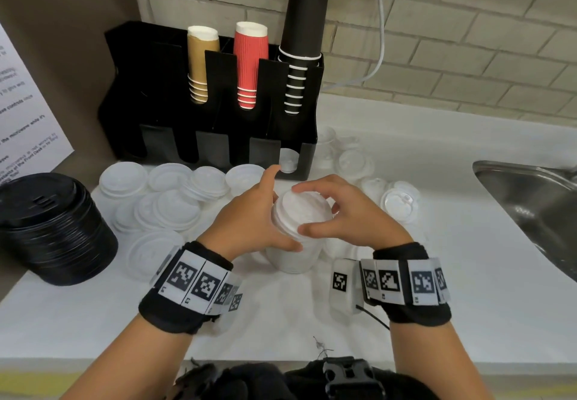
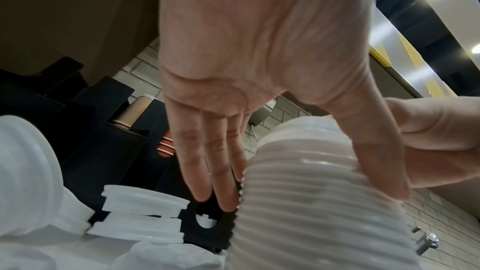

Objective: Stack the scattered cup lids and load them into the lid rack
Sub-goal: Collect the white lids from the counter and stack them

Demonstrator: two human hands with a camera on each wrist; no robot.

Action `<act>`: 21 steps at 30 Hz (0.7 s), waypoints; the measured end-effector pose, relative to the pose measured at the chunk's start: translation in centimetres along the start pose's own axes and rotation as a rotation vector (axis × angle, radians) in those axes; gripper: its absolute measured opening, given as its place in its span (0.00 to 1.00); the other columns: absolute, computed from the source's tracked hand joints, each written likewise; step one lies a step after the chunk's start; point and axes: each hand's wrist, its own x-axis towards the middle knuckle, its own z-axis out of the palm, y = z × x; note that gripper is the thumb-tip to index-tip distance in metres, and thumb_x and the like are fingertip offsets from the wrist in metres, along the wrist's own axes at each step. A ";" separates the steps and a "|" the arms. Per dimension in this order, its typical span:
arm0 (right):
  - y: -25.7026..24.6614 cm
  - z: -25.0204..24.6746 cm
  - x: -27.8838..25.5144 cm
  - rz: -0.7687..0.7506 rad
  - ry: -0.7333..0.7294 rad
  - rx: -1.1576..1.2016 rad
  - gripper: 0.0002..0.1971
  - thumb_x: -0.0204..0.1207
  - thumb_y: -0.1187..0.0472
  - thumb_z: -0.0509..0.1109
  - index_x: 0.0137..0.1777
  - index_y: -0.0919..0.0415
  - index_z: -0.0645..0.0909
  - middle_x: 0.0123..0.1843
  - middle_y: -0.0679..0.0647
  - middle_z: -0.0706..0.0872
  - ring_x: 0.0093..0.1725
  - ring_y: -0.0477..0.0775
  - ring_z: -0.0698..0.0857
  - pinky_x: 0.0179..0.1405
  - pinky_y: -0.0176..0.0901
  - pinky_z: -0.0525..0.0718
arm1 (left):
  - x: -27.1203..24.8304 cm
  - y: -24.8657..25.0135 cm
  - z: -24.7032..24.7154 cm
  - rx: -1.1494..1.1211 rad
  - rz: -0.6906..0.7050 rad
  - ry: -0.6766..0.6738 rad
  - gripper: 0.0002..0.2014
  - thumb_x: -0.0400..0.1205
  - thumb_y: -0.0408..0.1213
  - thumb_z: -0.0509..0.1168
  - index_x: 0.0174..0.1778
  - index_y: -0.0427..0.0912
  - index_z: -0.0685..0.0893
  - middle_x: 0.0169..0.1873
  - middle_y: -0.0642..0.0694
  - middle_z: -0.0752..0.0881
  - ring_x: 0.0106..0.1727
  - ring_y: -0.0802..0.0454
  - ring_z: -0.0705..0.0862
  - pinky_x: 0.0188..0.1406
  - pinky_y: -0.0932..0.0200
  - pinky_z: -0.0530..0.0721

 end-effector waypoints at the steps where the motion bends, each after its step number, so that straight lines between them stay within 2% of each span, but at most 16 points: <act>1: -0.2 0.1 0.1 -0.002 -0.004 -0.014 0.31 0.64 0.55 0.83 0.67 0.41 0.79 0.61 0.46 0.76 0.59 0.42 0.75 0.51 0.25 0.70 | 0.0 0.0 0.0 -0.003 0.001 0.001 0.66 0.57 0.51 0.85 0.83 0.59 0.45 0.51 0.61 0.78 0.47 0.62 0.82 0.50 0.54 0.86; 4: -0.6 0.3 0.3 -0.003 -0.023 -0.056 0.32 0.63 0.55 0.83 0.68 0.43 0.79 0.61 0.49 0.75 0.63 0.47 0.74 0.55 0.31 0.70 | 0.1 0.0 0.1 -0.002 0.007 -0.002 0.67 0.57 0.51 0.85 0.83 0.58 0.44 0.51 0.61 0.78 0.48 0.60 0.83 0.51 0.53 0.86; 8: -1.3 0.5 0.7 0.013 -0.048 -0.123 0.34 0.62 0.55 0.83 0.70 0.44 0.79 0.61 0.49 0.72 0.66 0.51 0.71 0.64 0.40 0.73 | 0.1 0.0 0.1 0.026 0.001 -0.007 0.67 0.57 0.52 0.84 0.83 0.58 0.43 0.59 0.55 0.77 0.54 0.54 0.82 0.54 0.52 0.85; 10: -1.5 0.7 0.8 0.022 -0.059 -0.164 0.35 0.61 0.54 0.83 0.70 0.44 0.78 0.61 0.49 0.71 0.66 0.52 0.70 0.64 0.41 0.72 | 0.1 0.0 0.1 0.040 0.001 -0.008 0.66 0.57 0.52 0.84 0.83 0.57 0.46 0.60 0.56 0.77 0.55 0.54 0.82 0.54 0.52 0.84; 13: -1.6 1.0 0.8 0.033 -0.061 -0.193 0.36 0.61 0.54 0.83 0.71 0.44 0.77 0.63 0.50 0.71 0.66 0.52 0.69 0.62 0.38 0.71 | 0.1 0.2 0.0 0.057 -0.002 -0.015 0.59 0.56 0.52 0.84 0.81 0.54 0.58 0.59 0.57 0.78 0.53 0.55 0.82 0.53 0.52 0.85; 16: -1.4 1.0 0.6 0.047 -0.063 -0.165 0.36 0.61 0.55 0.83 0.71 0.43 0.76 0.63 0.51 0.71 0.66 0.52 0.68 0.63 0.39 0.71 | 0.1 0.4 0.0 0.109 0.004 -0.017 0.45 0.56 0.54 0.83 0.70 0.57 0.72 0.57 0.57 0.79 0.52 0.55 0.82 0.53 0.50 0.84; 19: -1.1 1.0 0.6 0.059 -0.049 -0.131 0.35 0.60 0.55 0.83 0.70 0.42 0.77 0.62 0.50 0.71 0.65 0.52 0.70 0.65 0.41 0.73 | 0.1 0.6 0.0 0.073 0.024 -0.006 0.40 0.57 0.53 0.83 0.65 0.57 0.76 0.56 0.59 0.81 0.52 0.57 0.83 0.53 0.49 0.85; 21: -0.5 0.7 0.5 0.055 -0.072 -0.069 0.33 0.61 0.53 0.83 0.67 0.39 0.78 0.61 0.49 0.73 0.63 0.50 0.74 0.62 0.39 0.76 | 0.1 0.7 0.0 0.040 0.039 0.001 0.38 0.58 0.52 0.83 0.64 0.57 0.78 0.55 0.60 0.83 0.52 0.58 0.83 0.52 0.49 0.85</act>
